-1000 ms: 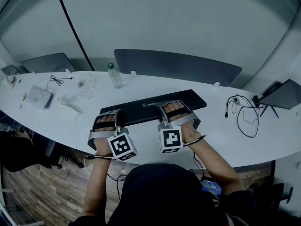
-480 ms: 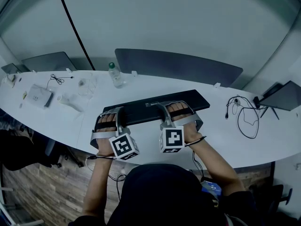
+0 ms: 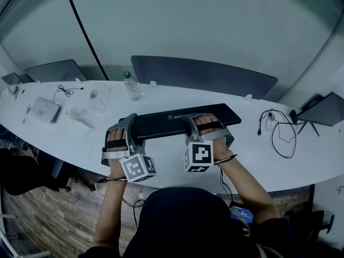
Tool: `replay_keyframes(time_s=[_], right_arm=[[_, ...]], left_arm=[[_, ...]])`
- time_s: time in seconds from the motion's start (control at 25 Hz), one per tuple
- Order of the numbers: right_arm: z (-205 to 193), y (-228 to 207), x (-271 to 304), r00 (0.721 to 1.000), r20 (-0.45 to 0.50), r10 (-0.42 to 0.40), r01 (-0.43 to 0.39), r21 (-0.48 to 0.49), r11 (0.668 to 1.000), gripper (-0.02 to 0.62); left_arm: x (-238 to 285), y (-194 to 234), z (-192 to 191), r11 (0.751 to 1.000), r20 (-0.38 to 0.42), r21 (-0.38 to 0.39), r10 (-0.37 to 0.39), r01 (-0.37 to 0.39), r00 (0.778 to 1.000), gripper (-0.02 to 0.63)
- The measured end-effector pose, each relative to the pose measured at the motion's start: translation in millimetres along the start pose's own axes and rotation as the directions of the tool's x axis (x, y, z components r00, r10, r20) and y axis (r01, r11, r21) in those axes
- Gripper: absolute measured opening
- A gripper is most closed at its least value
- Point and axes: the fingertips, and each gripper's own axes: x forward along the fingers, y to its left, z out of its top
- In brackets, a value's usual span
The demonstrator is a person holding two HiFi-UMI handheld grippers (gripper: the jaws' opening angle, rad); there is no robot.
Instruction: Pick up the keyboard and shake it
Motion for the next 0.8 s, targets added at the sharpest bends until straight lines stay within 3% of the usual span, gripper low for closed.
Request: replay_keyframes(time_s=[0.2, 0.4, 0.52, 0.8], right_arm=[[-12, -6, 0, 1.000, -0.009, 0.001, 0.000, 0.062, 0.998, 0.089], [-18, -10, -2, 1.000, 0.001, 0.019, -0.019, 0.127, 0.992, 0.089], [-16, -9, -2, 0.998, 0.031, 0.049, -0.054, 0.190, 0.980, 0.089], [-13, 0, -1, 0.990, 0.077, 0.117, -0.134, 0.264, 0.955, 0.089]], left_arm=[[-8, 21, 2, 0.991, 0.047, -0.100, 0.094, -0.089, 0.994, 0.313], [-16, 40, 1, 0.965, 0.081, -0.231, 0.149, -0.127, 0.986, 0.342], [-20, 50, 1, 0.953, 0.087, -0.254, 0.190, -0.163, 0.978, 0.368], [-25, 55, -2, 0.945, 0.106, -0.287, 0.196, -0.159, 0.975, 0.390]])
